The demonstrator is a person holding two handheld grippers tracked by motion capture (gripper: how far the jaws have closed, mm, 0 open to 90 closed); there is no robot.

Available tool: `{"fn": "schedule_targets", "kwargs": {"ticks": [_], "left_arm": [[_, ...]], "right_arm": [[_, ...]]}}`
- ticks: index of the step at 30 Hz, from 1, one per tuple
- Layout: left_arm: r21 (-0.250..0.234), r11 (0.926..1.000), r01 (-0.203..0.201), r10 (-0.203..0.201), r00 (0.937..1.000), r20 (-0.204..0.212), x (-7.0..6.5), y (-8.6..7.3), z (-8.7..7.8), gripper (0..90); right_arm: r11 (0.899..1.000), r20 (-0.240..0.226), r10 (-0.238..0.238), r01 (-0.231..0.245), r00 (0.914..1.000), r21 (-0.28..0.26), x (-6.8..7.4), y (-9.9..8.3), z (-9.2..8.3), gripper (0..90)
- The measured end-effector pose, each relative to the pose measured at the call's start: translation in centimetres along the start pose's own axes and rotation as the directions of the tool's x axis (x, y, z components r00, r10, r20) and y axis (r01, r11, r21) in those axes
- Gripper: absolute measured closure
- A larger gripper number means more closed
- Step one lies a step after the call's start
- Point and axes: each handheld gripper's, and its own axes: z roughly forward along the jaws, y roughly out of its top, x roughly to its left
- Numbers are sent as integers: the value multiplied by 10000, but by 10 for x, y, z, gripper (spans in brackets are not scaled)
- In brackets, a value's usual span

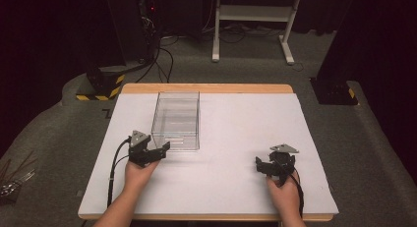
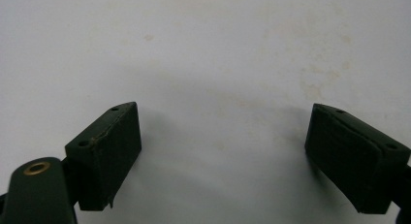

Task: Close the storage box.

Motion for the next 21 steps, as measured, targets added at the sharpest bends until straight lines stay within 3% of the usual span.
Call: {"fn": "schedule_targets", "kwargs": {"ticks": [16, 21], "left_arm": [[-155, 9984, 547, -552, 9979, -341, 7, 1, 6, 189], [-196, 9984, 533, -542, 9974, -467, 7, 1, 7, 211]], "right_arm": [[10000, 1, 18, -18, 10000, 7, 0, 0, 0, 128], [10000, -7, -3, 3, 10000, 0, 0, 0, 0, 128]]}}
